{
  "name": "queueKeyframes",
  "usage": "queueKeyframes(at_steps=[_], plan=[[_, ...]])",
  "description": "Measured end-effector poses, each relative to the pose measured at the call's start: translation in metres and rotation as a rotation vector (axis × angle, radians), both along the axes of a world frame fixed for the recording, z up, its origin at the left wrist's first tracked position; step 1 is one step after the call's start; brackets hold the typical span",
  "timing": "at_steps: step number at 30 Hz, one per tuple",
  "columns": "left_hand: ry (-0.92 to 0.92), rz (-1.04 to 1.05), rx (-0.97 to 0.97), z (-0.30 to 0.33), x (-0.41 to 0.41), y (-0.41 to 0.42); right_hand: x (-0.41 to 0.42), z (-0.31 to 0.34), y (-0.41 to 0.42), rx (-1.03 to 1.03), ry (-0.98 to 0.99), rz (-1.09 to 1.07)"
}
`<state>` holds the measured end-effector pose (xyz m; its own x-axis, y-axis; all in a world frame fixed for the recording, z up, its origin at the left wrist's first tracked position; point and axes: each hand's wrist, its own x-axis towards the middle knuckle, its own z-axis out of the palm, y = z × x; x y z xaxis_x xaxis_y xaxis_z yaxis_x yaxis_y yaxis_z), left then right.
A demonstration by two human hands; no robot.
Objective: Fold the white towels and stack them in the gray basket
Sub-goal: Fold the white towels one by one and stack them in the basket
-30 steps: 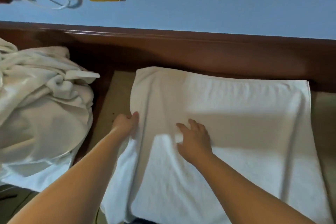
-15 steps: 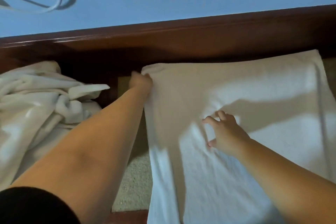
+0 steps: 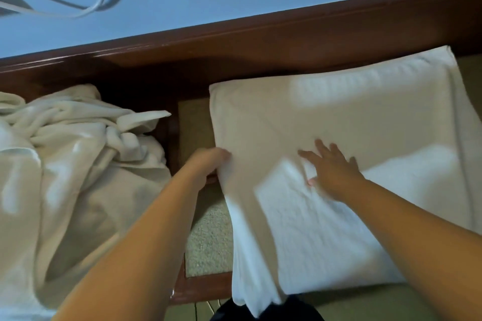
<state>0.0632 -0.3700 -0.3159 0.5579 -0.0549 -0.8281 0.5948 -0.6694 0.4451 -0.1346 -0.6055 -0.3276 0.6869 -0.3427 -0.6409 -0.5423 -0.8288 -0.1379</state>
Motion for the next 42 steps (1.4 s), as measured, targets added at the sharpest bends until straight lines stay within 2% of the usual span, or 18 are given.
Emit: queueKeyframes(at_steps=[2,4,6,7,10,13,21,25,31,36,42], plan=[[0.01,-0.119,0.0,-0.002,-0.027,0.021,-0.014,0.001,0.022,-0.125,-0.087,0.026],[-0.038,-0.176,-0.095,-0.004,-0.048,0.039,-0.031,0.005,0.057,-0.219,-0.286,0.099],[-0.158,-0.148,-0.154,-0.007,-0.06,0.049,-0.051,0.008,0.1,-0.148,-0.508,0.12],[-0.208,-0.132,-0.144,-0.009,-0.064,0.052,-0.058,0.014,0.123,-0.035,-0.523,0.114],[-0.195,-0.195,-0.136,-0.009,-0.076,0.059,-0.076,0.025,0.187,0.174,-0.393,0.122],[-0.203,-0.291,-0.114,-0.011,-0.08,0.064,-0.088,0.018,0.237,0.113,-0.338,0.128],[-0.139,-0.152,-0.108,-0.016,-0.055,0.051,-0.074,0.001,0.277,-0.058,-0.284,-0.15],[-0.123,-0.123,-0.159,-0.012,-0.029,0.033,-0.066,-0.003,0.292,0.015,-0.204,-0.223],[-0.15,-0.107,-0.11,-0.012,0.007,0.012,-0.096,-0.011,0.325,-0.041,-0.291,-0.186],[-0.142,-0.103,-0.114,-0.014,0.03,-0.012,-0.117,-0.021,0.334,-0.029,-0.306,-0.397],[-0.234,-0.032,-0.092,-0.001,0.058,-0.055,-0.125,-0.02,0.35,0.062,-0.551,-0.672]])
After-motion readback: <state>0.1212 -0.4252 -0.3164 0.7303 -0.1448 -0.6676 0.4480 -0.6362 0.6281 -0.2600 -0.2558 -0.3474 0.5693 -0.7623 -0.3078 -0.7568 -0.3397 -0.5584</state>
